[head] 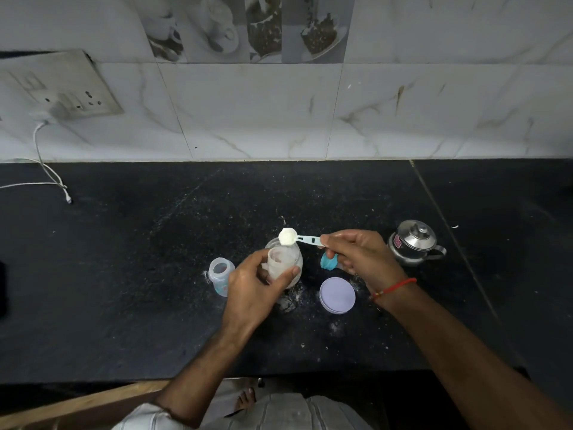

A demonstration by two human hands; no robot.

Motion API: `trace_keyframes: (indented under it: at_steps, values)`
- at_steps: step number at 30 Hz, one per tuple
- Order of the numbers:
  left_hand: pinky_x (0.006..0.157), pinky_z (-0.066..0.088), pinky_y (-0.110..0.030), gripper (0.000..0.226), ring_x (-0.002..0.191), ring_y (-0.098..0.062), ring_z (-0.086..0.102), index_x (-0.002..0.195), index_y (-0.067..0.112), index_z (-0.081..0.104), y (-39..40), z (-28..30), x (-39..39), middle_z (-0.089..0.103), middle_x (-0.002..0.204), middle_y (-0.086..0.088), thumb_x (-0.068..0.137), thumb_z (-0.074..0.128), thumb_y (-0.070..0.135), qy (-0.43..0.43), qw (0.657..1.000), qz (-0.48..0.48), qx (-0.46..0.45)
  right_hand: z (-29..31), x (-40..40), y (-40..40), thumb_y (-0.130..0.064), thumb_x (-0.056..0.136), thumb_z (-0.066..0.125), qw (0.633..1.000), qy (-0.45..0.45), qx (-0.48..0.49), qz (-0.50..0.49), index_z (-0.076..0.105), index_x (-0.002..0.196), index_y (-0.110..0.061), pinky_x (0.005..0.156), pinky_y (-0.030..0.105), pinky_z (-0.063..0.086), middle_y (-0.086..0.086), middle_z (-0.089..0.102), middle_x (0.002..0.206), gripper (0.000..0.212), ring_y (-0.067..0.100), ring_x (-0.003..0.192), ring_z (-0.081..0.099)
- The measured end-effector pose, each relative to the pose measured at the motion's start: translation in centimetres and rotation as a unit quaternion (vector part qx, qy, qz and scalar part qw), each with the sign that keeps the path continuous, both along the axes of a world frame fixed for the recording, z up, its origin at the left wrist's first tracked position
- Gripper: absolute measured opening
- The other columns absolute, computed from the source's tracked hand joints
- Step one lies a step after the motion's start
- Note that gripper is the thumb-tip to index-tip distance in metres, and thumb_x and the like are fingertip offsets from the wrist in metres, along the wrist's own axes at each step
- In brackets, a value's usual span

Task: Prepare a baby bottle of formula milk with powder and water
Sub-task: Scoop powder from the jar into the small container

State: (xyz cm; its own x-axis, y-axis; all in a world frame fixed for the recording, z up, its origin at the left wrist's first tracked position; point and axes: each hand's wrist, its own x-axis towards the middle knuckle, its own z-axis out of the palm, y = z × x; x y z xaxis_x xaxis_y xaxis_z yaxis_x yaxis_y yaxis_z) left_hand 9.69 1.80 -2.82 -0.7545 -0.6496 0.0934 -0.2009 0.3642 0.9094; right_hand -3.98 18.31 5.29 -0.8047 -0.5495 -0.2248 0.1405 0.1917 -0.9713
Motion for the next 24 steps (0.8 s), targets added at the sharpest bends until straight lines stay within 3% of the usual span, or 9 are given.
trace_keyframes:
  at_steps: [3, 6, 8, 10, 12, 15, 19, 24]
  values:
    - [0.068, 0.060, -0.041, 0.053, 0.072, -0.015, 0.069, 0.117, 0.030, 0.072, -0.2, 1.4, -0.8, 0.076, 0.093, 0.011, 0.075, 0.082, 0.060, 0.019, 1.000, 0.002, -0.010, 1.0, 0.4, 0.2, -0.015, 0.096, 0.072, 0.994, 0.108, 0.016, 0.010, 0.079, 0.088, -0.005, 0.057, 0.010, 0.046, -0.001, 0.070, 0.065, 0.015, -0.002, 0.054, 0.059]
    - [0.066, 0.059, -0.039, 0.049, 0.070, -0.013, 0.067, 0.118, 0.030, 0.073, -0.3, 2.2, -1.1, 0.076, 0.095, 0.011, 0.077, 0.084, 0.055, 0.029, 0.999, -0.007, -0.018, 1.2, 0.8, 0.4, -0.019, 0.095, 0.073, 0.973, 0.225, 0.054, 0.020, 0.081, 0.093, -0.013, 0.060, 0.015, 0.050, -0.002, 0.075, 0.071, 0.010, -0.001, 0.060, 0.063]
    - [0.065, 0.059, -0.036, 0.047, 0.071, -0.013, 0.067, 0.118, 0.029, 0.073, -0.2, 2.6, -1.2, 0.076, 0.099, 0.011, 0.078, 0.086, 0.050, 0.034, 0.999, -0.012, -0.028, 1.1, 0.9, 0.5, -0.024, 0.096, 0.072, 0.932, 0.348, 0.090, 0.039, 0.080, 0.094, -0.018, 0.065, 0.019, 0.051, -0.008, 0.075, 0.076, 0.010, 0.001, 0.066, 0.063]
    - [0.067, 0.059, -0.033, 0.049, 0.073, -0.013, 0.068, 0.118, 0.028, 0.073, 0.0, 3.1, -1.2, 0.076, 0.103, 0.011, 0.077, 0.087, 0.050, 0.041, 0.998, -0.015, -0.036, 0.9, 1.1, 0.7, -0.030, 0.098, 0.064, 0.865, 0.481, 0.123, 0.075, 0.079, 0.096, -0.019, 0.072, 0.020, 0.047, -0.008, 0.072, 0.082, 0.018, 0.004, 0.076, 0.059]
    - [0.067, 0.059, -0.032, 0.052, 0.074, -0.011, 0.068, 0.119, 0.026, 0.073, 0.1, 3.3, -1.3, 0.075, 0.105, 0.011, 0.076, 0.086, 0.052, 0.046, 0.998, -0.018, -0.039, 0.7, 1.1, 0.8, -0.030, 0.101, 0.060, 0.814, 0.559, 0.124, 0.099, 0.077, 0.100, -0.016, 0.077, 0.021, 0.044, -0.003, 0.072, 0.089, 0.022, 0.013, 0.083, 0.059]
    - [0.068, 0.059, -0.035, 0.060, 0.073, -0.010, 0.068, 0.120, 0.025, 0.073, 0.1, 3.5, -1.4, 0.075, 0.105, 0.011, 0.074, 0.081, 0.062, 0.059, 0.997, -0.023, -0.039, 0.5, 1.1, 1.0, -0.022, 0.100, 0.064, 0.777, 0.616, 0.097, 0.087, 0.078, 0.104, -0.010, 0.081, 0.023, 0.046, 0.002, 0.073, 0.094, 0.018, 0.019, 0.084, 0.061]
    - [0.068, 0.060, -0.036, 0.061, 0.075, -0.013, 0.069, 0.121, 0.024, 0.073, 0.2, 3.9, -1.4, 0.075, 0.107, 0.012, 0.074, 0.081, 0.063, 0.074, 0.996, -0.027, -0.044, 0.6, 1.0, 1.4, -0.019, 0.100, 0.064, 0.743, 0.655, 0.098, 0.097, 0.077, 0.107, -0.008, 0.076, 0.035, 0.053, 0.006, 0.071, 0.093, 0.019, 0.023, 0.080, 0.060]
    - [0.070, 0.060, -0.037, 0.062, 0.075, -0.013, 0.070, 0.122, 0.024, 0.073, 0.1, 3.8, -1.4, 0.076, 0.107, 0.010, 0.074, 0.080, 0.063, 0.082, 0.995, -0.030, -0.051, 1.3, 1.3, 1.8, -0.019, 0.101, 0.060, 0.737, 0.662, 0.093, 0.097, 0.077, 0.106, -0.006, 0.075, 0.030, 0.049, 0.007, 0.069, 0.091, 0.022, 0.021, 0.077, 0.057]
